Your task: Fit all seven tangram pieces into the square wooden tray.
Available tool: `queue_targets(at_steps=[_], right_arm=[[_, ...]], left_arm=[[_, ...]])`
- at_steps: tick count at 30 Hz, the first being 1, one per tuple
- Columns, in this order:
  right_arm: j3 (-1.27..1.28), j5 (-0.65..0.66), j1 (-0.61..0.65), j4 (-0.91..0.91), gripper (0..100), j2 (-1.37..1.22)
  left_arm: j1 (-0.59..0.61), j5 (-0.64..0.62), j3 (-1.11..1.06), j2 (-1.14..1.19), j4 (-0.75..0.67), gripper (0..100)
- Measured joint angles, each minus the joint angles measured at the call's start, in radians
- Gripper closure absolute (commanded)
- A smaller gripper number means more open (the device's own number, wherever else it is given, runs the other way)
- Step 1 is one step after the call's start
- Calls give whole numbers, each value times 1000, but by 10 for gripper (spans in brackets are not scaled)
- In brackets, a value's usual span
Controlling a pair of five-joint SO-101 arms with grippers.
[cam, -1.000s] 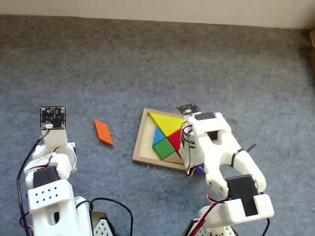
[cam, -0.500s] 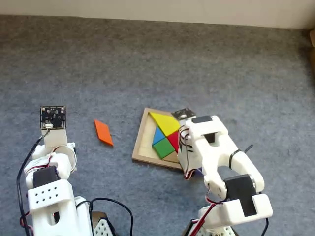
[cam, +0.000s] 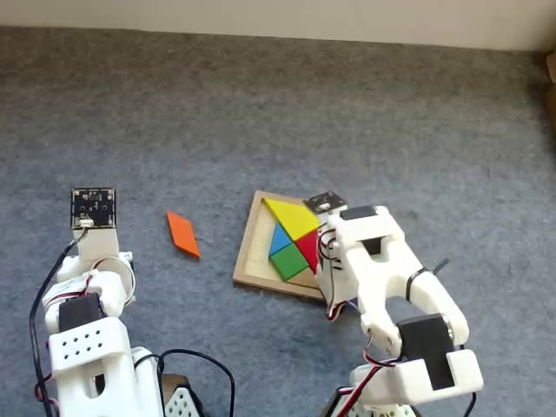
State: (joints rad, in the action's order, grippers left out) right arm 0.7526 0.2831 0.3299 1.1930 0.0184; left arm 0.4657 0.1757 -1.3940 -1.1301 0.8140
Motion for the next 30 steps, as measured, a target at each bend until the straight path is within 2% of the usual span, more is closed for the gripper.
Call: queue_targets(at_steps=[8, 12, 30], right_arm=[[0, 43, -2, 0, 934, 0], [0, 44, -17, 14, 937, 0], [-267, 54, -34, 338, 939, -14]], left_arm=[[0, 0, 0, 0, 0, 933], [0, 0, 0, 0, 0, 933], [0, 0, 0, 0, 0, 933]])
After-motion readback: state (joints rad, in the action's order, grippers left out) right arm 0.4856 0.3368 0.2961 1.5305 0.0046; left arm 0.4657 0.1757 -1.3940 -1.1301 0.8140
